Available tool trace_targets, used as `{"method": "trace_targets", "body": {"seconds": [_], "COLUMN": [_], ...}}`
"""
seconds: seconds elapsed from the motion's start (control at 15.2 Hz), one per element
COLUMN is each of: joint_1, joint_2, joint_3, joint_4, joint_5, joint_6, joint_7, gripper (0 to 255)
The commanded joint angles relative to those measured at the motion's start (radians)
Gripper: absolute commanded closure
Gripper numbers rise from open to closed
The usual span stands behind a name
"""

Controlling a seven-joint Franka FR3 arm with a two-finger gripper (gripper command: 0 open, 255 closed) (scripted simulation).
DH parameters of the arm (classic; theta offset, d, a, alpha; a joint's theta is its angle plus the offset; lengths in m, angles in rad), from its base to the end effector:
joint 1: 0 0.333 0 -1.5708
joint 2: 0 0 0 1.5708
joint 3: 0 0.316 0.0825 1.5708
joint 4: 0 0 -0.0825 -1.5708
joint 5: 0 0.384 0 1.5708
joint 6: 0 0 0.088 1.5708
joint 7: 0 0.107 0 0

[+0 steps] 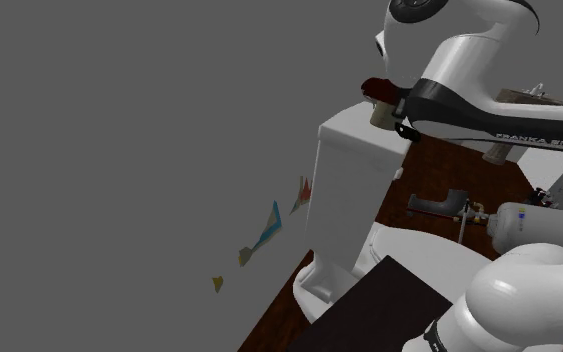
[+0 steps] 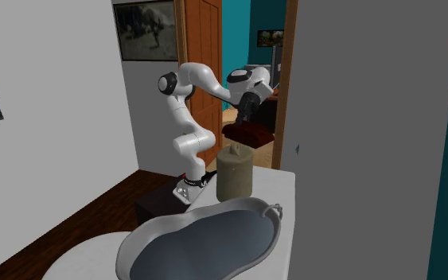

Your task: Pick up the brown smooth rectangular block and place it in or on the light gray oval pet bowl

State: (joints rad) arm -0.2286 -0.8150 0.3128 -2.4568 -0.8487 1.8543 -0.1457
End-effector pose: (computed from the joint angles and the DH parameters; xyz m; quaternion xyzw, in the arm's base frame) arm 0.3326 -0.0014 0.6034 0.8481 0.1445 0.0366 0.5084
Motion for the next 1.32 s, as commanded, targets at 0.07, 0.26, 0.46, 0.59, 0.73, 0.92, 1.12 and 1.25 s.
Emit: {"method": "trace_targets", "body": {"seconds": [0.07, 0.26, 0.46, 0.59, 0.73, 0.92, 1.12, 1.25], "joint_1": [-0.002, -0.005, -0.009, -0.012, -0.014, -0.041, -0.069, -0.087], "joint_2": [0.003, 0.01, 0.018, 0.024, 0.028, 0.075, 0.131, 0.173], "joint_3": [-0.002, -0.004, -0.006, -0.007, -0.007, -0.069, -0.126, -0.163], "joint_4": [0.038, 0.077, 0.118, 0.146, 0.163, 0.172, 0.194, 0.215], "joint_5": [0.005, 0.009, 0.012, 0.014, 0.015, -0.032, -0.075, -0.101], "joint_6": [-0.021, -0.04, -0.059, -0.071, -0.079, -0.003, 0.07, 0.116], "joint_7": [-0.028, -0.055, -0.082, -0.099, -0.11, -0.122, -0.133, -0.141], "gripper": [255, 255, 255, 255, 255, 255, 255, 255]}}
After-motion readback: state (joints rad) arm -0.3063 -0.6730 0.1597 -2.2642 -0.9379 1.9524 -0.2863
